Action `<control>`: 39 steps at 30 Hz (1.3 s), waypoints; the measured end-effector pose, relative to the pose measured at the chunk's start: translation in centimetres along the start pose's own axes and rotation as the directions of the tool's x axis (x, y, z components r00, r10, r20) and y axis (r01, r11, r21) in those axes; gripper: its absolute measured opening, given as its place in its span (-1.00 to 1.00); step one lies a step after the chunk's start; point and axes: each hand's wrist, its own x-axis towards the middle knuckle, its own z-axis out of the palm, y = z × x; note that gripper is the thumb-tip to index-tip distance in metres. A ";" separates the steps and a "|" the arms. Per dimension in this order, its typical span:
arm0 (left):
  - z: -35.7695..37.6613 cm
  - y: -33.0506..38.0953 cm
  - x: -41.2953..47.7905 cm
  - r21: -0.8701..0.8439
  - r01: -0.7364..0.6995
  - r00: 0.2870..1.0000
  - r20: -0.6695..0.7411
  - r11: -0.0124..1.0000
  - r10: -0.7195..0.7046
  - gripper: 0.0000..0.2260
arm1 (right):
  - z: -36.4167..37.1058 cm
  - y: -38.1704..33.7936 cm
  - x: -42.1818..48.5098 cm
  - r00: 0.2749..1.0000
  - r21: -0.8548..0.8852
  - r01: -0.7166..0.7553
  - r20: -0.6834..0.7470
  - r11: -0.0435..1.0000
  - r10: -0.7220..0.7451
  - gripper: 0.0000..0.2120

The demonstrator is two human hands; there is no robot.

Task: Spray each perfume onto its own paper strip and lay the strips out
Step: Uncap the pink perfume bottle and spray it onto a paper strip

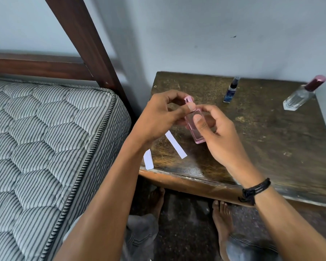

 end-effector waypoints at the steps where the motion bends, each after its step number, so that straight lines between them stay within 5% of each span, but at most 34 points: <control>1: 0.0 0.0 0.0 0.013 0.003 1.000 0.005 1.000 -0.003 -0.84 | 0.1 0.1 0.0 1.000 0.012 -0.001 0.010 1.000 0.001 -0.71; 9: -0.1 0.6 0.0 0.030 0.049 0.998 0.048 0.998 -0.050 -0.82 | -0.4 0.4 -0.5 1.000 0.012 0.002 0.017 1.000 -0.003 -0.78; 15: -2.3 0.6 0.5 -0.149 0.033 0.972 -0.225 0.988 -0.066 -0.76 | -0.7 0.9 -0.7 1.000 -0.037 -0.021 0.012 0.999 0.022 -0.81; 19: -3.3 -0.9 1.3 0.149 0.055 0.934 -0.358 0.987 0.002 -0.82 | -0.6 0.8 -0.7 0.999 0.001 -0.045 0.003 0.999 0.045 -0.78; 25: -2.5 -2.2 2.1 0.618 0.185 0.944 -0.327 0.764 0.036 -0.89 | -0.7 -0.2 -0.9 0.992 0.172 -0.126 0.013 0.977 0.126 -0.78; 29: -1.9 -2.5 2.5 0.701 0.223 0.953 -0.302 0.678 -0.001 -0.87 | -0.9 -0.5 -1.0 0.984 0.284 -0.177 0.022 0.942 0.178 -0.76; 39: -1.8 -2.7 2.6 0.737 0.212 0.967 -0.253 0.642 -0.030 -0.72 | -1.5 -0.8 -1.2 0.978 0.338 -0.194 -0.008 0.921 0.209 -0.78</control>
